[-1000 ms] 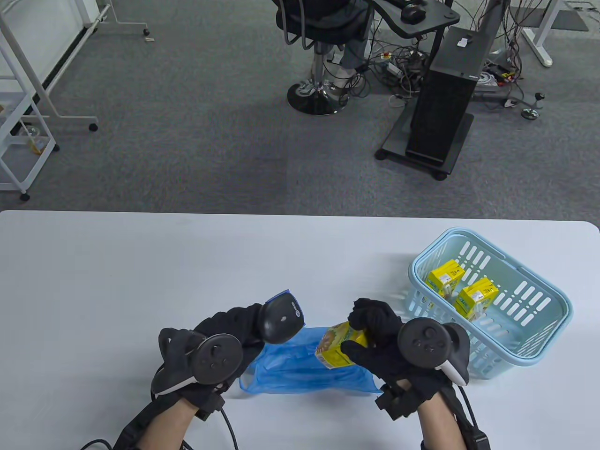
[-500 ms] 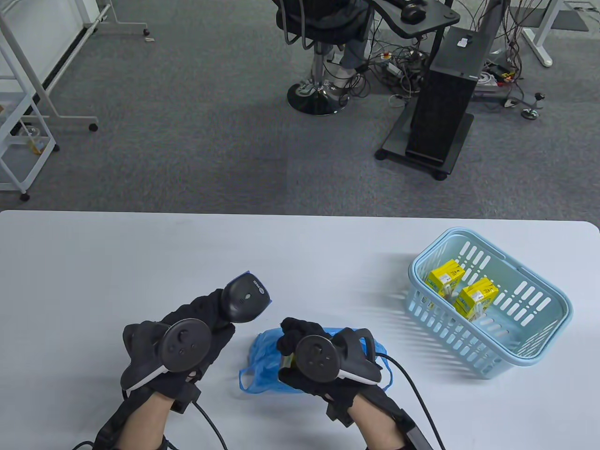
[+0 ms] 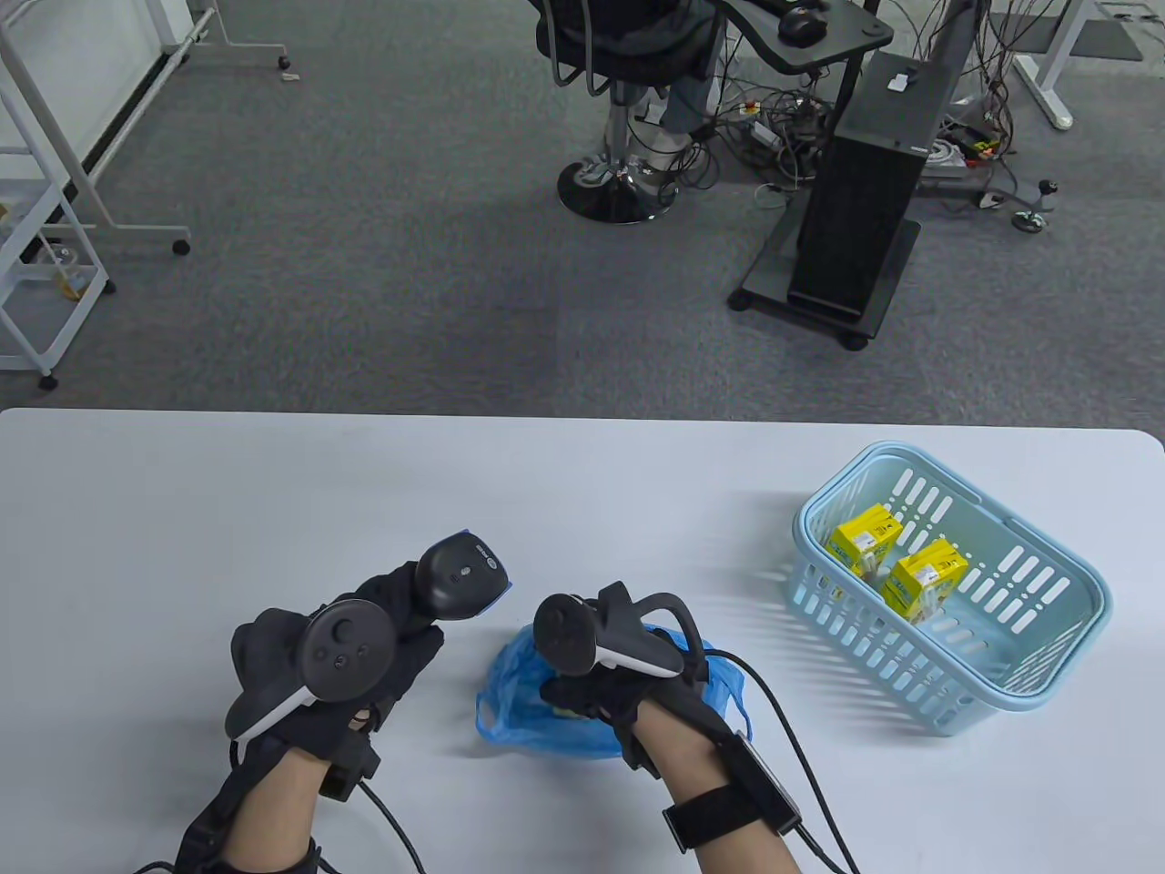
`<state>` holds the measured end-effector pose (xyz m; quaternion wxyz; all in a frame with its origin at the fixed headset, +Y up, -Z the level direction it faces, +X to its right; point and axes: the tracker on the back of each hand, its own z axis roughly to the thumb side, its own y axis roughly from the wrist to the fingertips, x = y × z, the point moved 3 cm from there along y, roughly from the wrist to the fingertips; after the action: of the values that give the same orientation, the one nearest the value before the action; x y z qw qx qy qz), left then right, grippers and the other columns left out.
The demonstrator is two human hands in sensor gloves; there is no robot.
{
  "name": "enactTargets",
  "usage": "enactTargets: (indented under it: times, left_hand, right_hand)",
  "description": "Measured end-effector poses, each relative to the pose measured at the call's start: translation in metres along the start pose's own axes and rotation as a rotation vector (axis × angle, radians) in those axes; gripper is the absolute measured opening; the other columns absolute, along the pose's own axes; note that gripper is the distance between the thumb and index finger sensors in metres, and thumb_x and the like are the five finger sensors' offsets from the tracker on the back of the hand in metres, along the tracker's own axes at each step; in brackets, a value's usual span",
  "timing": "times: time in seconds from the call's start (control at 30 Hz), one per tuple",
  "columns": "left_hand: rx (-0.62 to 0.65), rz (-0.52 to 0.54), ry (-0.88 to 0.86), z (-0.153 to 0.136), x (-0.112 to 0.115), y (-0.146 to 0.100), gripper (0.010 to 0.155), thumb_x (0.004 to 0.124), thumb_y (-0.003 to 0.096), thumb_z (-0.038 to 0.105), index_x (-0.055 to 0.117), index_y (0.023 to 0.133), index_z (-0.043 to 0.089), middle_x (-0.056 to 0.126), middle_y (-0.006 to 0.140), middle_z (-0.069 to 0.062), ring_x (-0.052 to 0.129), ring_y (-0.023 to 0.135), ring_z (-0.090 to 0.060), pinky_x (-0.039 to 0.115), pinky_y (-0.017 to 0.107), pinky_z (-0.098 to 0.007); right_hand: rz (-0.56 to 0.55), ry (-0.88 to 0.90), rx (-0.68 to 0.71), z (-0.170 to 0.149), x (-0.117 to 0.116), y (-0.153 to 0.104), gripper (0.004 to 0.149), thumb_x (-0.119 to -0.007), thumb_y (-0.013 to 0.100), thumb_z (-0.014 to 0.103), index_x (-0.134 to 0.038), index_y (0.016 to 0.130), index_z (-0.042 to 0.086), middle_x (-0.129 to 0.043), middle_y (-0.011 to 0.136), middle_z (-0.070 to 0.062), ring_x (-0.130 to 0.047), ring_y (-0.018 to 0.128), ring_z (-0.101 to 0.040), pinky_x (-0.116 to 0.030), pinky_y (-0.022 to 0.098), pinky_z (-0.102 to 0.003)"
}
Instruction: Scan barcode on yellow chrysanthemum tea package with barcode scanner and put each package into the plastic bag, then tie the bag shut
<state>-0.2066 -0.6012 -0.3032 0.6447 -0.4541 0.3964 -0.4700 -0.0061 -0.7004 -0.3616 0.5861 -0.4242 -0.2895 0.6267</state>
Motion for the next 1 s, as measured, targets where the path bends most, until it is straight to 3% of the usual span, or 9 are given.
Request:
enactTargets:
  times: [0.33,0.53,1.0]
  left_hand:
    - [0.041,0.023,-0.019,0.010,-0.006,-0.001,0.062,0.091,0.0470,0.045,0.072,0.100,0.019,0.093,0.084,-0.005,0.105,0.061,-0.021,0.087,0.045,-0.042]
    - [0.115,0.032,0.031,0.036,-0.007,-0.005,0.062,0.091,0.0472,0.045,0.072,0.100,0.020,0.093,0.085,-0.004,0.105,0.062,-0.021,0.087,0.046,-0.042]
    - [0.280,0.065,-0.007,0.080,-0.018,-0.021,0.061,0.090,0.0474,0.045,0.072,0.100,0.021,0.093,0.085,-0.003,0.105,0.062,-0.020,0.087,0.046,-0.042]
  right_hand:
    - [0.042,0.037,-0.012,-0.004,-0.005,0.005,0.085,-0.084,0.029,0.053,-0.061,0.102,0.016,-0.054,0.108,-0.013,-0.068,0.096,-0.035,-0.064,0.067,-0.057]
    - [0.059,0.005,-0.039,-0.015,0.013,-0.005,0.092,-0.082,0.030,0.056,-0.052,0.106,0.014,-0.047,0.110,-0.015,-0.059,0.101,-0.037,-0.059,0.069,-0.061]
    - [-0.115,0.095,-0.226,-0.118,0.085,-0.087,0.093,-0.078,0.032,0.058,-0.050,0.108,0.012,-0.046,0.110,-0.017,-0.059,0.100,-0.039,-0.059,0.068,-0.061]
